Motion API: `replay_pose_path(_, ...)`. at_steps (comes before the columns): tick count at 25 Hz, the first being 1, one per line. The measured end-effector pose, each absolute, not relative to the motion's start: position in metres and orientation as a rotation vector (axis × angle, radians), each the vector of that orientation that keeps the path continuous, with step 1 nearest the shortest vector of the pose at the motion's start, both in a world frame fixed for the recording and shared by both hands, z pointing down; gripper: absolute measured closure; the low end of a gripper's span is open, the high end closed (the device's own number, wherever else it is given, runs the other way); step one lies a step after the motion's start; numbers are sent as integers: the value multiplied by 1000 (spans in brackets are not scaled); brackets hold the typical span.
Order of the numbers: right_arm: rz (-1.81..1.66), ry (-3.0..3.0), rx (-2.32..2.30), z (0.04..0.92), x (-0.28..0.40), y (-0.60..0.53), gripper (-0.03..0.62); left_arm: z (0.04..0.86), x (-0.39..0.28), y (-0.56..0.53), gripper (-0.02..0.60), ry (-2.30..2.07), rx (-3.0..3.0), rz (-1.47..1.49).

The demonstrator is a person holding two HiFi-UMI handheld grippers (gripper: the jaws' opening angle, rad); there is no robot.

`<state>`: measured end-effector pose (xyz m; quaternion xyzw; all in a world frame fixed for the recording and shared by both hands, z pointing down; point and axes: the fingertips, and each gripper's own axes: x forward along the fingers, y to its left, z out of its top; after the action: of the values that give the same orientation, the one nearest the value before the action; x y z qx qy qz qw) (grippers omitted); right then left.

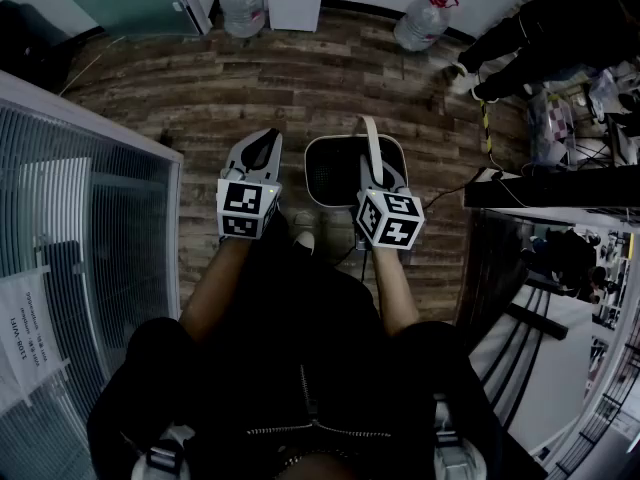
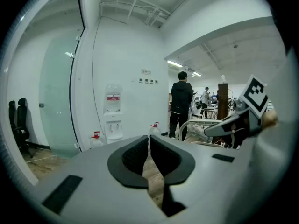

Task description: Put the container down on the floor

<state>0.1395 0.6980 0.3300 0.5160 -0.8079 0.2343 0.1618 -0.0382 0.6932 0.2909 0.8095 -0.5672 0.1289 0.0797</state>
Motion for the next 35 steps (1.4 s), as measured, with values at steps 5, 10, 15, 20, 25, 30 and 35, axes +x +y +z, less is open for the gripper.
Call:
replay_pose_path(5,693,-2318,1462,330,132,696,583,292,-42,691,555,-1680,2429,382)
replay_pose_path(10,705,-2295,1463,333,122,687,583,292,-51,678,555,-1675,2433,376)
replay_pose_path(15,729,-2269,1478,337,110,668,583,296,-64,654,555,-1658,2437,369)
replay_pose_path(20,754,-2250,1507,340,96,641,583,299,-77,622,555,-1626,2452,364)
replay_pose_path(25,776,-2232,1546,339,78,608,583,301,-98,585,555,-1599,2470,364)
replay_pose_path(30,771,-2224,1575,335,58,573,583,300,-116,552,555,-1564,2499,367)
replay_pose_path(35,770,-2225,1599,331,40,545,583,298,-132,531,555,-1526,2533,375)
